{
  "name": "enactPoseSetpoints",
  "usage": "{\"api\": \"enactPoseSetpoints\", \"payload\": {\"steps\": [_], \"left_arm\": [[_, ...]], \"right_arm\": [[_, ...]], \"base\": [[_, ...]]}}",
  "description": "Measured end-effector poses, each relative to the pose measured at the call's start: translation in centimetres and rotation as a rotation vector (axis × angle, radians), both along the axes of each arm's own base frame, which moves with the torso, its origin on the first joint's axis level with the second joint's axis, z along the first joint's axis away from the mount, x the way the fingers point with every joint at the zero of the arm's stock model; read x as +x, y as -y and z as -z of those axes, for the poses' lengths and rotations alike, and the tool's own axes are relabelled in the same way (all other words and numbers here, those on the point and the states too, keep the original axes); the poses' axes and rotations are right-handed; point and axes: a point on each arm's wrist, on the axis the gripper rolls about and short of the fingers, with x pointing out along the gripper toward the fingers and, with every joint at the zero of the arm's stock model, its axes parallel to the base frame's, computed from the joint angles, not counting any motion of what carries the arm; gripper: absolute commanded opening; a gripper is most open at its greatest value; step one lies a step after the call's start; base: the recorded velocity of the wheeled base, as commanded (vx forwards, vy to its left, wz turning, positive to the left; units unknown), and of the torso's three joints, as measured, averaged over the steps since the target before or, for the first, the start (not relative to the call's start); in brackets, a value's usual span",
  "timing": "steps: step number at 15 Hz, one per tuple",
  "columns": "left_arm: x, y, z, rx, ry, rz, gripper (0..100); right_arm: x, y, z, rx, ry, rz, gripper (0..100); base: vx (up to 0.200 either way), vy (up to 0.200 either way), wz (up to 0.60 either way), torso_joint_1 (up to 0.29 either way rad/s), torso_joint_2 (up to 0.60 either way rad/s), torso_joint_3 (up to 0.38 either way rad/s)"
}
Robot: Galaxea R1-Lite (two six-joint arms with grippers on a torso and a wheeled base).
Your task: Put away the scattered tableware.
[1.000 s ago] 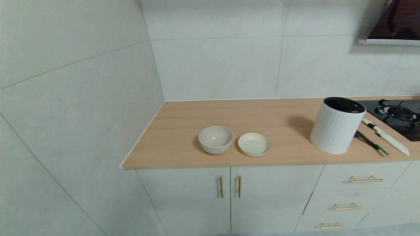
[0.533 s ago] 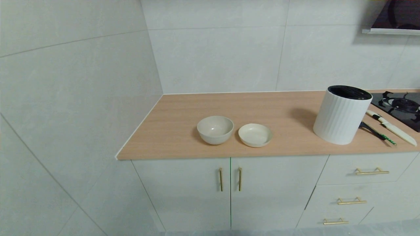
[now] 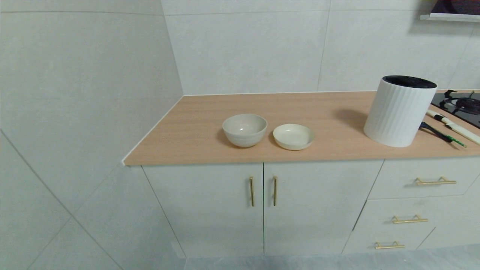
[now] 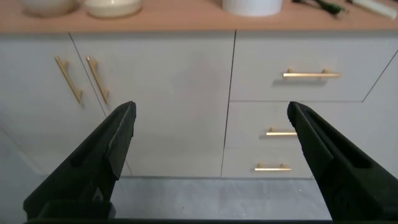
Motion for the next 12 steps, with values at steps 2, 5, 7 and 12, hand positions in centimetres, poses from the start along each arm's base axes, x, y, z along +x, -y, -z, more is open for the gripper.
{"api": "enactPoseSetpoints", "payload": {"steps": [2,5,7,12], "left_arm": [[0.00,0.00,0.00,0.000,0.000,0.000,100],[0.00,0.00,0.00,0.000,0.000,0.000,100],[0.00,0.00,0.00,0.000,0.000,0.000,100],[0.00,0.00,0.00,0.000,0.000,0.000,100]], "right_arm": [[0.00,0.00,0.00,0.000,0.000,0.000,100],[0.00,0.00,0.00,0.000,0.000,0.000,100],[0.00,0.00,0.00,0.000,0.000,0.000,100],[0.00,0.00,0.00,0.000,0.000,0.000,100]], "base": [[0.000,0.000,0.00,-0.207,0.51,0.295],[0.000,0.000,0.00,-0.193,0.49,0.289],[0.000,0.000,0.00,-0.185,0.47,0.290],[0.000,0.000,0.00,-0.163,0.46,0.296]]}}
